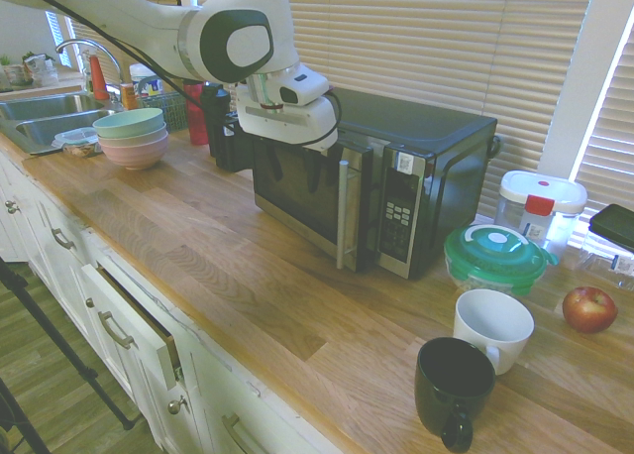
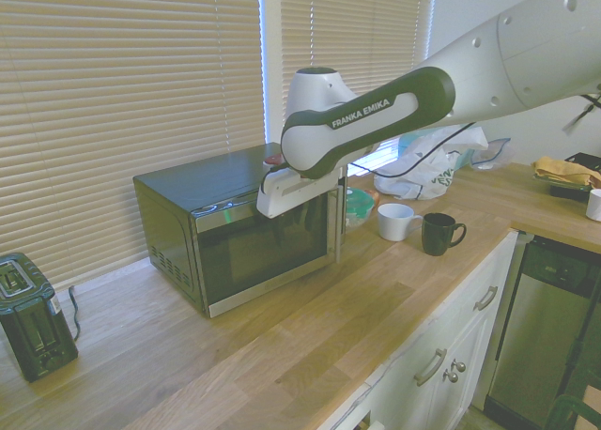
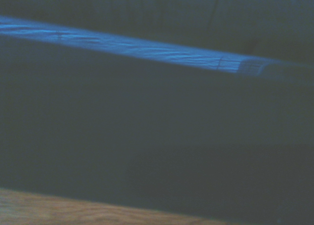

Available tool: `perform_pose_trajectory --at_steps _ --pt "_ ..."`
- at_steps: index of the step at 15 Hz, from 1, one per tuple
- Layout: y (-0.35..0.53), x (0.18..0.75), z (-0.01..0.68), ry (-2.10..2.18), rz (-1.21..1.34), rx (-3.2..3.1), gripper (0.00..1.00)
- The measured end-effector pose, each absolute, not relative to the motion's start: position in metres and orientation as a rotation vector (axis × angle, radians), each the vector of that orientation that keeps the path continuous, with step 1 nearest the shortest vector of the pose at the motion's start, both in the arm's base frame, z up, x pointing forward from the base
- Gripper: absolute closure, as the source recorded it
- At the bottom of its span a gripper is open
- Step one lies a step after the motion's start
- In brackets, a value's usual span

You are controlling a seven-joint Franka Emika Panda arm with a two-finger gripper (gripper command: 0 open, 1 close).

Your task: Close the microwave

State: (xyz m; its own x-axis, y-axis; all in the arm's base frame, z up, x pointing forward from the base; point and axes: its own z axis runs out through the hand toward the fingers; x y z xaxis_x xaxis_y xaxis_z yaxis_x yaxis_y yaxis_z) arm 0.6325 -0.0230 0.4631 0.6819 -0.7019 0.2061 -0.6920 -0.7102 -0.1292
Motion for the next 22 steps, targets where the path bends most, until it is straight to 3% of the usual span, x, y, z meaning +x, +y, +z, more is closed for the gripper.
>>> perform_pose_trajectory --at_steps 14,22 --pt "-0.026 0.663 0.472 1.14 -0.342 -2.866 0.0" --pt "-0.003 0.613 0.433 1.054 -0.418 -2.875 0.0"
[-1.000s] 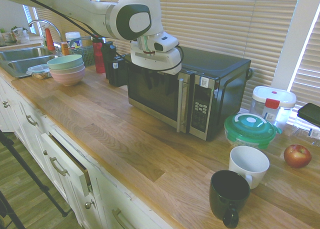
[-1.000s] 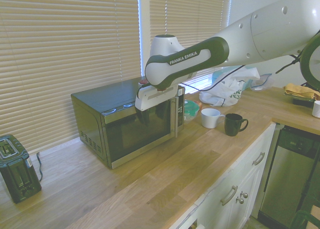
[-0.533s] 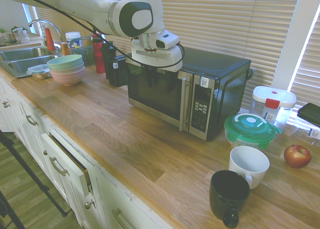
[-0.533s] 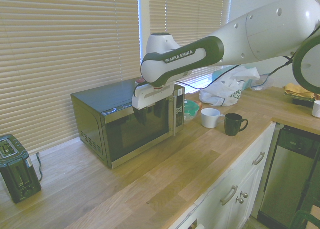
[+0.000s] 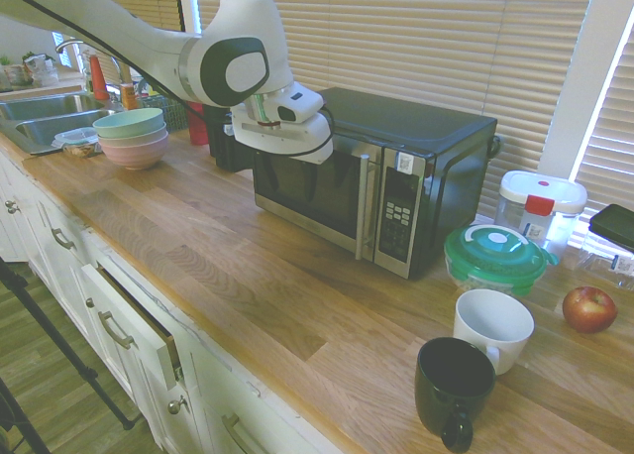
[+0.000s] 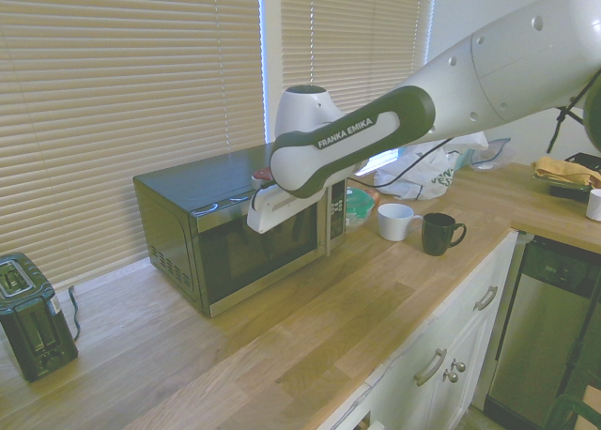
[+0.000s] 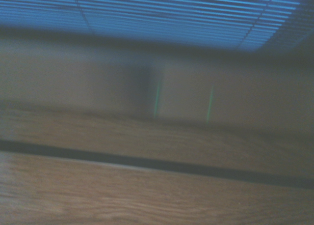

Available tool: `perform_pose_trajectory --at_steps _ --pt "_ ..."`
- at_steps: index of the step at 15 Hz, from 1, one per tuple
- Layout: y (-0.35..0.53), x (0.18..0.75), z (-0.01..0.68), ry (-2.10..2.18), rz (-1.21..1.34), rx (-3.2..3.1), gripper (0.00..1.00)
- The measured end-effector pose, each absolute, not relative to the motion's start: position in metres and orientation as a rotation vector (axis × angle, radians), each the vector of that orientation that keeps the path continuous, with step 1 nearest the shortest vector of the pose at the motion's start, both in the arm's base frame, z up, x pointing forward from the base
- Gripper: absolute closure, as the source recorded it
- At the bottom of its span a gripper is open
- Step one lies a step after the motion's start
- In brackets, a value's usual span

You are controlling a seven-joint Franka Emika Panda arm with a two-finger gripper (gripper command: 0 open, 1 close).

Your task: Close the microwave

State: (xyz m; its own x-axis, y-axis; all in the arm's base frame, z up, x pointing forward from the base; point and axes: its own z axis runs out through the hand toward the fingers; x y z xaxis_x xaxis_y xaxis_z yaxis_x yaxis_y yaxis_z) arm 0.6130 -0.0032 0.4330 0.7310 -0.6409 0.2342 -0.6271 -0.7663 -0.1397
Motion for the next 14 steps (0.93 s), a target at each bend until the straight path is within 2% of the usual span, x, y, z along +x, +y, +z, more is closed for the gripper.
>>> perform_pose_trajectory --at_steps 8,14 --pt "-0.018 0.518 0.382 1.026 -0.447 -2.879 0.0" --pt "-0.019 0.472 0.38 1.015 -0.487 -2.872 0.0"
